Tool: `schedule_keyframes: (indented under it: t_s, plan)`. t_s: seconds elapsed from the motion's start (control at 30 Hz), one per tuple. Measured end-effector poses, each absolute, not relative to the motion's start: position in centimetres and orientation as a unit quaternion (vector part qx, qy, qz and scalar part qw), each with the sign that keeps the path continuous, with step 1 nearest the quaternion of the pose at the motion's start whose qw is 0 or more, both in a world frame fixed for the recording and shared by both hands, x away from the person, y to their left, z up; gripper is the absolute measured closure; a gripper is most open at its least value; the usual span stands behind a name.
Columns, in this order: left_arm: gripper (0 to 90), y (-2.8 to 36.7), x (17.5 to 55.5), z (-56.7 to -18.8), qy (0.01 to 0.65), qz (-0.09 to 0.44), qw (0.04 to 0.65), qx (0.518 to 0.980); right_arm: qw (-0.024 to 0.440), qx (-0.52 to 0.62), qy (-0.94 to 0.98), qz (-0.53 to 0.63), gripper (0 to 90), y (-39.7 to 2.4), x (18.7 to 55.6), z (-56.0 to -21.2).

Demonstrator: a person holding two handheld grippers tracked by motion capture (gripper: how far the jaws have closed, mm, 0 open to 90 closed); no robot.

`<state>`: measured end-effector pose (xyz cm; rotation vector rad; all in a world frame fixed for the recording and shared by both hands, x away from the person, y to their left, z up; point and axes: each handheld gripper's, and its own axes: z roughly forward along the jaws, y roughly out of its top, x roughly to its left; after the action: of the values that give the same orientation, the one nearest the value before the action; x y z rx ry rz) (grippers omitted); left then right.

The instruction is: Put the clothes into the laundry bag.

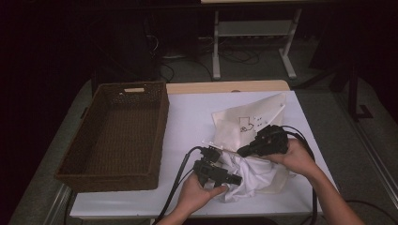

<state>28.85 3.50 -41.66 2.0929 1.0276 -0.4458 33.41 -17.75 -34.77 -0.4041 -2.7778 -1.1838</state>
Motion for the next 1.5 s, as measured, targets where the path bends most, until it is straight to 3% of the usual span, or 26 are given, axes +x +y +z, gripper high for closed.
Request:
schedule_keyframes:
  t_s: [0.17,0.33,0.43,0.53,0.63,1.03,1.3,1.5]
  plan:
    - [27.3,3.0,29.3,-41.8,0.397,-0.200,0.367,0.817,0.047,-0.135,-0.912,-0.385,89.1,-18.0,33.5,-34.8]
    - [29.1,1.5,29.2,-42.2,0.396,-0.171,0.347,0.833,0.044,-0.134,-0.914,-0.379,89.1,-17.7,33.5,-35.0]
    - [43.4,0.3,29.1,-42.1,0.407,-0.123,0.326,0.845,0.044,-0.132,-0.915,-0.378,89.1,-17.4,33.5,-35.0]
    - [68.6,0.1,29.6,-42.4,0.416,-0.118,0.354,0.830,0.042,-0.131,-0.916,-0.378,89.1,-17.3,33.4,-34.9]
    - [83.4,0.2,29.4,-42.1,0.416,-0.093,0.398,0.812,0.038,-0.134,-0.913,-0.383,89.1,-17.6,33.3,-34.7]
    - [87.1,2.2,25.9,-39.4,0.404,-0.046,0.471,0.783,0.070,-0.097,-0.895,-0.430,89.2,-18.0,32.0,-33.0]
    - [87.9,0.9,28.4,-41.0,0.462,-0.023,0.489,0.739,0.075,-0.103,-0.898,-0.422,89.3,-18.0,32.0,-33.3]
    - [86.4,1.3,29.1,-40.9,0.461,-0.029,0.481,0.745,0.059,-0.127,-0.897,-0.420,89.2,-19.6,32.5,-33.5]
